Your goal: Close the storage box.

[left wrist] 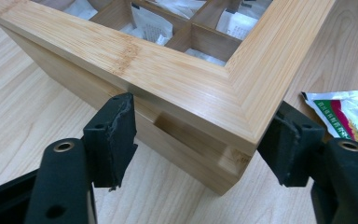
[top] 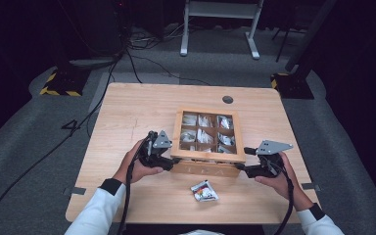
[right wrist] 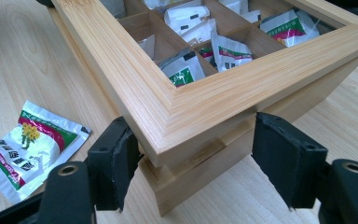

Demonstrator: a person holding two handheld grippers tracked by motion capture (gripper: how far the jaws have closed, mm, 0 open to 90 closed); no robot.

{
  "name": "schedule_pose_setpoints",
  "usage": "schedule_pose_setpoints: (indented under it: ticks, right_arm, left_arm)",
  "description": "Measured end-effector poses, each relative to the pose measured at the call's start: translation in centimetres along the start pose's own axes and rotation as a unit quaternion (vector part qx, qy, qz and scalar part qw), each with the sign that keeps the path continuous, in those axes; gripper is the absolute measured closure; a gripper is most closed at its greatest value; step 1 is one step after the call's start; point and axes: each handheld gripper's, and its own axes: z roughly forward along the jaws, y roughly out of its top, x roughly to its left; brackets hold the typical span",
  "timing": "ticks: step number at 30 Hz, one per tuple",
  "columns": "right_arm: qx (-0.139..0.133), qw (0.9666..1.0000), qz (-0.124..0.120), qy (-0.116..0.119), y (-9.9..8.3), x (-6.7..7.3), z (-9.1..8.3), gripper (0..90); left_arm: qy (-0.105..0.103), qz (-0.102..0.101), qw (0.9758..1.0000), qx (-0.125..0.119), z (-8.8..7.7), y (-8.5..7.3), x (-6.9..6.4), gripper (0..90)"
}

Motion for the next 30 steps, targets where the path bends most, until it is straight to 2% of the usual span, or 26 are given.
schedule_pose_setpoints:
  ticks: [5,9,16,23,30]
  right_arm:
    - [0.002,1.0000,-0.003,-0.004,0.0,0.3,-0.1,32.1]
    - [0.004,1.0000,-0.001,0.002,-0.2,0.4,-0.2,32.0]
    - [0.023,0.9997,-0.001,0.003,-0.7,0.6,0.4,32.0]
    - [0.020,0.9997,0.001,0.010,-1.3,0.7,0.5,32.9]
    - [-0.007,0.9998,-0.007,0.016,-1.3,1.4,-0.8,35.7]
  left_arm:
    - [-0.013,-0.009,0.9999,0.001,0.0,-0.2,0.1,31.0]
    - [-0.024,-0.015,0.9996,0.003,0.0,-0.4,0.2,30.6]
    - [-0.029,-0.011,0.9994,0.013,0.4,-1.0,0.0,30.4]
    - [-0.026,-0.010,0.9996,0.011,0.4,-1.3,-0.2,30.5]
    - [-0.023,-0.005,0.9991,-0.036,-1.4,-1.3,-0.8,32.5]
